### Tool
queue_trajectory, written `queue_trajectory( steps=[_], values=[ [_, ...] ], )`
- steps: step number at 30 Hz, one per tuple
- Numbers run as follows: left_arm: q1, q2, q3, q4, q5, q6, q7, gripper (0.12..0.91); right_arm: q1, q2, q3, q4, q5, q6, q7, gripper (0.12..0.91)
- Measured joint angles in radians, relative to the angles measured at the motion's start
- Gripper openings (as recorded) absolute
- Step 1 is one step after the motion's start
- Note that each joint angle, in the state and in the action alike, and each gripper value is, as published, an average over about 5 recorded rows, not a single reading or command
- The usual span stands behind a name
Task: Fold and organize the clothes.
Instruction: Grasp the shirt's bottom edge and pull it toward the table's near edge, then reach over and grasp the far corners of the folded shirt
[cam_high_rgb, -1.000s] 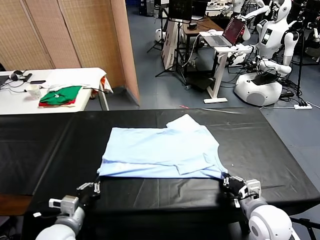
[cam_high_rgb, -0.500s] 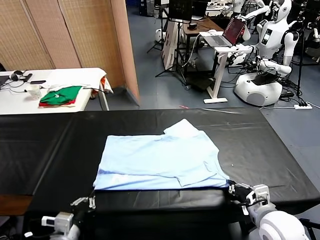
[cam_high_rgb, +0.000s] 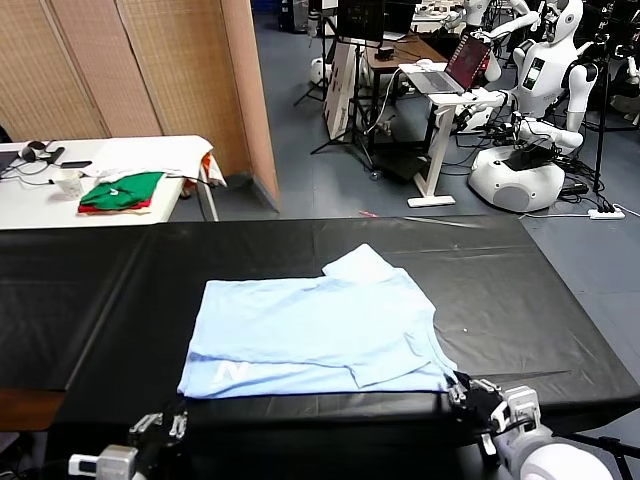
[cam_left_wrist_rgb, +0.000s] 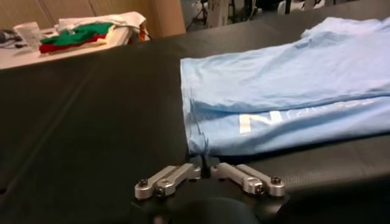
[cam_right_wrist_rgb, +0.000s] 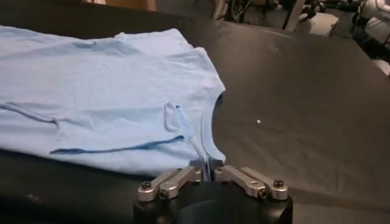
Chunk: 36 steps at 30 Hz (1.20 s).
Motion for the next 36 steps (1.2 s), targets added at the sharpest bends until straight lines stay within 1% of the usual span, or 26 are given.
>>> queue_trajectory(
  steps=[1, 2, 4, 6, 8, 11, 14, 19, 22, 25, 30, 36],
  values=[
    [0.009, 0.000, -0.005, -0.010, -0.003, 0.003, -0.004, 0.792, 0.004, 0.002, 0.005, 0.009, 0.006, 0.000, 0.000, 0.855],
    [0.018, 0.000, -0.011, -0.020, -0.005, 0.003, -0.007, 0.835, 0.010, 0.005, 0.010, 0.016, 0.014, 0.000, 0.001, 0.884],
    [0.032, -0.002, -0.022, -0.044, -0.011, -0.003, -0.005, 0.887, 0.030, 0.008, 0.014, 0.024, 0.032, 0.000, 0.001, 0.900],
    [0.035, -0.003, -0.032, -0.069, -0.028, -0.013, 0.003, 0.901, 0.067, 0.008, 0.012, 0.020, 0.049, 0.000, 0.002, 0.905],
    [0.019, 0.002, -0.043, -0.086, -0.071, -0.015, 0.010, 0.906, 0.121, 0.005, 0.002, 0.004, 0.063, 0.000, 0.005, 0.906],
    [-0.046, 0.016, -0.051, -0.087, -0.171, -0.005, 0.005, 0.907, 0.224, 0.001, -0.026, -0.043, 0.089, 0.000, 0.016, 0.907],
    [-0.150, 0.034, -0.044, -0.057, -0.280, 0.010, -0.006, 0.907, 0.335, -0.001, -0.067, -0.116, 0.107, 0.000, 0.027, 0.907],
    [-0.341, 0.068, -0.014, 0.036, -0.411, 0.040, -0.006, 0.907, 0.524, 0.002, -0.154, -0.255, 0.117, 0.000, 0.041, 0.907],
    [-0.455, 0.094, 0.014, 0.108, -0.478, 0.061, 0.008, 0.907, 0.632, 0.012, -0.216, -0.336, 0.117, 0.000, 0.042, 0.907],
    [-0.579, 0.125, 0.052, 0.196, -0.527, 0.071, 0.023, 0.907, 0.729, 0.026, -0.277, -0.419, 0.117, 0.000, 0.041, 0.907],
    [-0.785, 0.170, 0.144, 0.364, -0.558, 0.087, 0.030, 0.907, 0.871, 0.067, -0.368, -0.567, 0.111, 0.000, 0.037, 0.907],
    [-0.992, 0.183, 0.269, 0.542, -0.564, 0.115, 0.036, 0.907, 1.007, 0.119, -0.454, -0.729, 0.091, 0.000, 0.025, 0.907]
  ],
)
